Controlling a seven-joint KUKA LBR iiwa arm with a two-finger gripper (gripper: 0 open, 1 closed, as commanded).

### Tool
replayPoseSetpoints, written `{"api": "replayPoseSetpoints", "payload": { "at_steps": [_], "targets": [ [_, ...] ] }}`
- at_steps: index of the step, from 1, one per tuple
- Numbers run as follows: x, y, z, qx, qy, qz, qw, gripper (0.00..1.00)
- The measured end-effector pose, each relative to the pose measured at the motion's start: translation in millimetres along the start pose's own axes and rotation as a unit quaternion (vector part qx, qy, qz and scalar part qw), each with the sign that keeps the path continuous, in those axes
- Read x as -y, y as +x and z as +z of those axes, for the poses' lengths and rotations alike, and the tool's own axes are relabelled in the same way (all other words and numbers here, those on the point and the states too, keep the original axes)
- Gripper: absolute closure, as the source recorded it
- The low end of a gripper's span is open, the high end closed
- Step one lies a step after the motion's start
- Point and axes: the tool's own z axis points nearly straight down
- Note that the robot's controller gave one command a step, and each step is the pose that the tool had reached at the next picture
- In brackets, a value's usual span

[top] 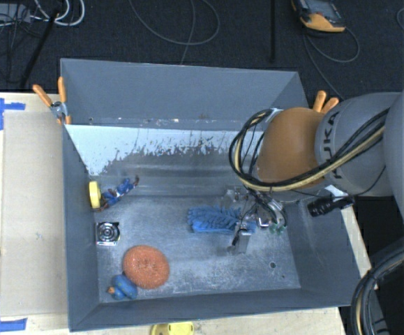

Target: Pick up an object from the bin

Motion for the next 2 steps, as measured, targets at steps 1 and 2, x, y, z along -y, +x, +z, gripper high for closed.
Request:
{"api": "replayPoseSetpoints", "payload": {
  "at_steps": [1,2],
  "targets": [
    [5.4,-2.2,21.9,0.0005,0.0,-0.017,0.9998,1.0],
    [5.3,-2.2,21.9,0.0005,0.0,-0.018,0.9998,1.0]
  ]
}}
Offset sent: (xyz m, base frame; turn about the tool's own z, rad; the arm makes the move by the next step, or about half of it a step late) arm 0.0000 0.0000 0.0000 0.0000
